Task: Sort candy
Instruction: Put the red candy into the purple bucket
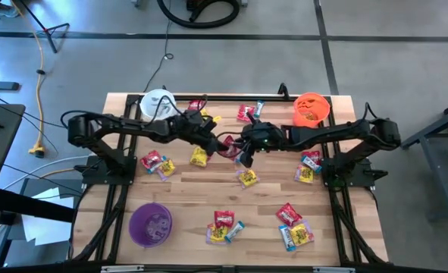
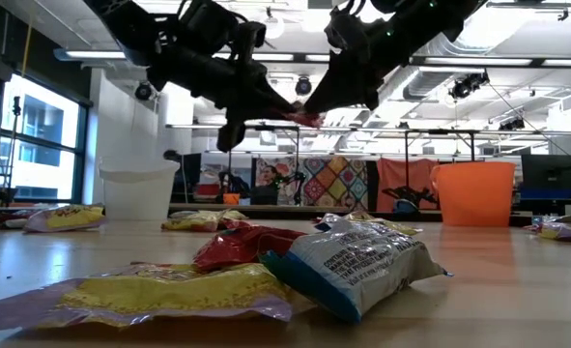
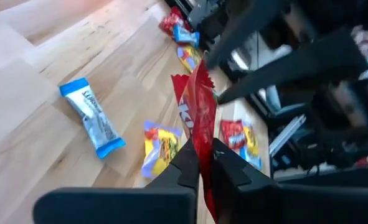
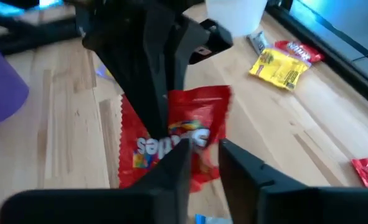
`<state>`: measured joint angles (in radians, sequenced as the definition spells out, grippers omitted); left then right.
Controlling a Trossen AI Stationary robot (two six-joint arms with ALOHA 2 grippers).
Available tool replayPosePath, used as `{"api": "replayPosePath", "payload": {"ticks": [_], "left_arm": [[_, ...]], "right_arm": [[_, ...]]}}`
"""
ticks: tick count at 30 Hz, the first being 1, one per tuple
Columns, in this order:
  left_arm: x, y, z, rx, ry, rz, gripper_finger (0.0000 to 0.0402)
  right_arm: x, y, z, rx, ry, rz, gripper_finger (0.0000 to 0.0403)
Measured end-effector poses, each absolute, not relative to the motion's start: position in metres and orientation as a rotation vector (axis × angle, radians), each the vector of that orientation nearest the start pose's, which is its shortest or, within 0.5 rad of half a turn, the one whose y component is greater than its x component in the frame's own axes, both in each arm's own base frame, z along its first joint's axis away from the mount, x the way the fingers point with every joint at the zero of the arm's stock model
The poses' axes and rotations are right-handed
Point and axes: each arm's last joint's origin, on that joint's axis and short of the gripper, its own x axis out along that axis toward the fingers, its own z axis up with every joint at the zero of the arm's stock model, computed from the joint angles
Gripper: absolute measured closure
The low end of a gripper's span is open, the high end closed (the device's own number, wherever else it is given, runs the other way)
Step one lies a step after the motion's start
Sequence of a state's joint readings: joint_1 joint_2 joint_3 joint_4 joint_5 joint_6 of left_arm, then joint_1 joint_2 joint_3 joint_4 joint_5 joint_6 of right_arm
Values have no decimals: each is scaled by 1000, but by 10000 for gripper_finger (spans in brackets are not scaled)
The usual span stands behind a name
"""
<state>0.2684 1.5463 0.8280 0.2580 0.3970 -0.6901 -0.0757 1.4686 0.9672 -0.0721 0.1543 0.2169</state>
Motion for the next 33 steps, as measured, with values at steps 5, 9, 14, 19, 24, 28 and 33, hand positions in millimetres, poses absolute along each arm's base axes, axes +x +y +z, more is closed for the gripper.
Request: {"api": "replayPosePath", "payload": {"ticks": [5, 9, 14, 19, 24, 28, 33], "left_arm": [[291, 69, 231, -762, 527, -3, 400], [262, 51, 259, -759, 554, -35, 401], [217, 18, 292, -837, 590, -102, 401], [178, -23, 308, -948, 680, -171, 401], [155, -62, 302, -1014, 900, -209, 401], [145, -93, 297, -1030, 1039, -254, 401], [132, -116, 286, -1048, 1181, -171, 401]], "right_arm": [[308, -33, 266, 231, 471, -305, 268], [298, -43, 279, 240, 432, -337, 251], [290, -57, 281, 241, 449, -382, 250], [286, -70, 279, 233, 483, -369, 250], [283, -82, 279, 254, 482, -367, 250], [282, -87, 279, 260, 482, -381, 250], [281, -89, 278, 261, 483, -387, 250]]}}
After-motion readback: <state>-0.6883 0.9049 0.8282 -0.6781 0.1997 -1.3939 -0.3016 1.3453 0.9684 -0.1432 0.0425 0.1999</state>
